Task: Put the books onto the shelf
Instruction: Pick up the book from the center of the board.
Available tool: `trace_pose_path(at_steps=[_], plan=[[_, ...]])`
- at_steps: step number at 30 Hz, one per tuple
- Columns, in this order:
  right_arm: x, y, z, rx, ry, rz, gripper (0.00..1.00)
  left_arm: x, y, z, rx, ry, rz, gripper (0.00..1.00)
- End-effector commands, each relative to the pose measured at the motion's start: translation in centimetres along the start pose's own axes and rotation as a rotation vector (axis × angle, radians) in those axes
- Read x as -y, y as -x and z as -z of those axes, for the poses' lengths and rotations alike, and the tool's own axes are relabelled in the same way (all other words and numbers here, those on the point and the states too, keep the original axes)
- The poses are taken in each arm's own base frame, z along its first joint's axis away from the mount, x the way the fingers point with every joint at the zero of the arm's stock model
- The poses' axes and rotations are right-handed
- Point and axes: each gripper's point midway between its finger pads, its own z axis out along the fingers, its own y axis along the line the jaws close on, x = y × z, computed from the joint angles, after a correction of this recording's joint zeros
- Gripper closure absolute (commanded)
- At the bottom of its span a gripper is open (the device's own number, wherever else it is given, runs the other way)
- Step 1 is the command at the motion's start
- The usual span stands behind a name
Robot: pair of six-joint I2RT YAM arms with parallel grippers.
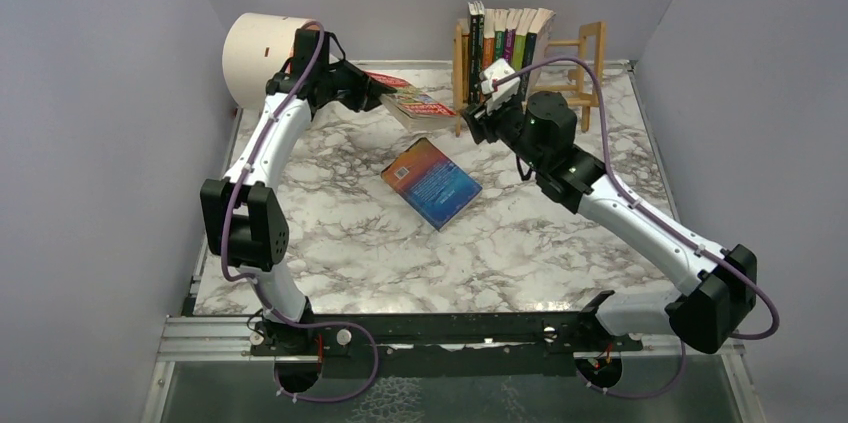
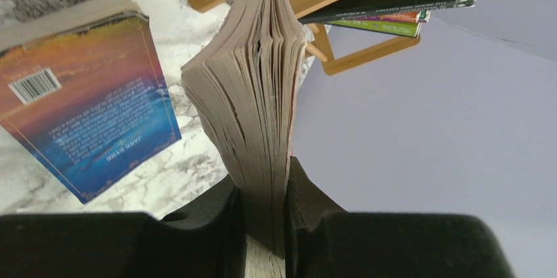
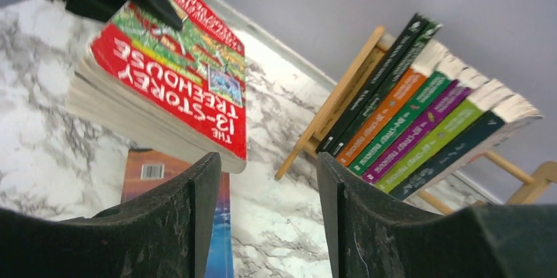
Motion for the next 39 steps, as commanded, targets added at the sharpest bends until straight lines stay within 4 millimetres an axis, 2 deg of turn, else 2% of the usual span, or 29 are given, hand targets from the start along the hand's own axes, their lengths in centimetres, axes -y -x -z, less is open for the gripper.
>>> trace_pose_path(at_steps=[1, 7, 12, 17, 21, 25, 33, 39], plan=[[-2.3, -0.6, -0.9, 0.074, 0.146, 0.037, 0.45, 1.7, -1.7, 1.5, -0.133, -0.028, 0.123, 1.0], [-1.5, -1.1, 0.1, 0.204, 0.223, 0.085, 0.44, 1.7, -1.1, 2.7, -0.171, -0.043, 0.174, 1.0], [-0.4, -2.9, 0.2, 0.221, 0.297, 0.137, 0.44, 1.5, -0.1, 3.3, -0.171, -0.05, 0.201, 1.0], [-0.3, -4.9, 0.4, 0.294, 0.407, 0.184, 0.45, 1.7, -0.2, 2.9, -0.233, -0.065, 0.216, 1.0], [0.0, -7.2, -0.7, 0.305, 0.453, 0.162, 0.46, 1.8, -0.4, 2.7, -0.27, -0.084, 0.239, 1.0], [-0.8, -8.4, -1.6, 0.356, 0.522, 0.166, 0.47, 2.8, -0.5, 3.0, -0.286, -0.122, 0.23, 1.0], [-1.5, -8.8, -3.8, 0.465, 0.591, 0.176, 0.48, 4.0, -1.2, 4.0, -0.304, -0.171, 0.255, 1.0], [-2.0, -9.0, -5.1, 0.548, 0.634, 0.217, 0.51, 3.6, -2.8, 3.1, -0.352, -0.166, 0.281, 1.0]])
